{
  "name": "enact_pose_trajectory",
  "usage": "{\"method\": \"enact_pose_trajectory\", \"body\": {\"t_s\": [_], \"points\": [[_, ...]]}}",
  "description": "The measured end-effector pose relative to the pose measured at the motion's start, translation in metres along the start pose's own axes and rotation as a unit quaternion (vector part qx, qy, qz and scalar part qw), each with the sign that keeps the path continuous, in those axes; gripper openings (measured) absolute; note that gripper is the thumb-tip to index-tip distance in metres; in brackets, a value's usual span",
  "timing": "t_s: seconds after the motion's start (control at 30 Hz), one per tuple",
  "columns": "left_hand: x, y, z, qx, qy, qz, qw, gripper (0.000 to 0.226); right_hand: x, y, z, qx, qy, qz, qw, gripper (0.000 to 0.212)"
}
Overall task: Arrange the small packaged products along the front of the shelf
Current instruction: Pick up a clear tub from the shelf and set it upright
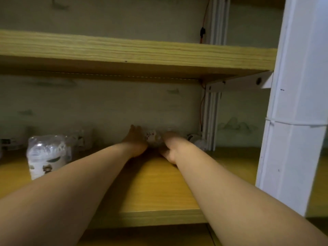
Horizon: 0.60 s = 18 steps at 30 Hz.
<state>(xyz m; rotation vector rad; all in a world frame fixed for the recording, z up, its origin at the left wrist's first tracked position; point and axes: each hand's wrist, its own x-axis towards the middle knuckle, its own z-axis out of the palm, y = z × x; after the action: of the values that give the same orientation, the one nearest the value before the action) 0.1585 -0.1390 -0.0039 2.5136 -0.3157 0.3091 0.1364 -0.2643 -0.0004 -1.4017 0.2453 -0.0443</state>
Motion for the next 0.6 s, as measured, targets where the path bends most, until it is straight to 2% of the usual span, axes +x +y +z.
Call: {"method": "enact_pose_trajectory", "body": {"t_s": [0.1,0.17,0.3,0.37,0.43,0.53,0.57,0.6], "points": [[0.008,-0.002,-0.002,-0.016,-0.011,0.021,1.0,0.059,0.003,0.001,-0.004,0.048,0.002,0.01,0.999,0.03],[0.009,-0.003,-0.005,-0.031,0.025,-0.015,0.999,0.056,0.002,0.001,-0.002,0.054,-0.013,0.016,0.998,0.031],[0.001,-0.001,-0.013,-0.104,0.09,-0.066,0.988,0.034,-0.005,0.0,-0.001,0.076,-0.019,0.017,0.997,0.026],[-0.007,0.0,-0.018,-0.15,0.088,-0.069,0.982,0.039,-0.005,0.0,-0.003,0.09,-0.022,0.002,0.996,0.026],[-0.016,0.001,-0.024,-0.204,0.072,-0.053,0.975,0.047,-0.006,-0.001,0.0,0.078,-0.02,-0.029,0.996,0.016],[-0.031,0.001,-0.033,-0.252,0.059,-0.022,0.966,0.043,-0.009,-0.004,0.006,0.035,0.001,-0.097,0.995,0.01],[-0.036,0.0,-0.037,-0.254,0.062,-0.019,0.965,0.039,-0.013,-0.003,0.009,0.025,0.001,-0.112,0.993,0.011],[-0.041,-0.001,-0.042,-0.255,0.067,-0.016,0.964,0.035,-0.017,-0.002,0.012,0.02,-0.001,-0.127,0.992,0.024]]}}
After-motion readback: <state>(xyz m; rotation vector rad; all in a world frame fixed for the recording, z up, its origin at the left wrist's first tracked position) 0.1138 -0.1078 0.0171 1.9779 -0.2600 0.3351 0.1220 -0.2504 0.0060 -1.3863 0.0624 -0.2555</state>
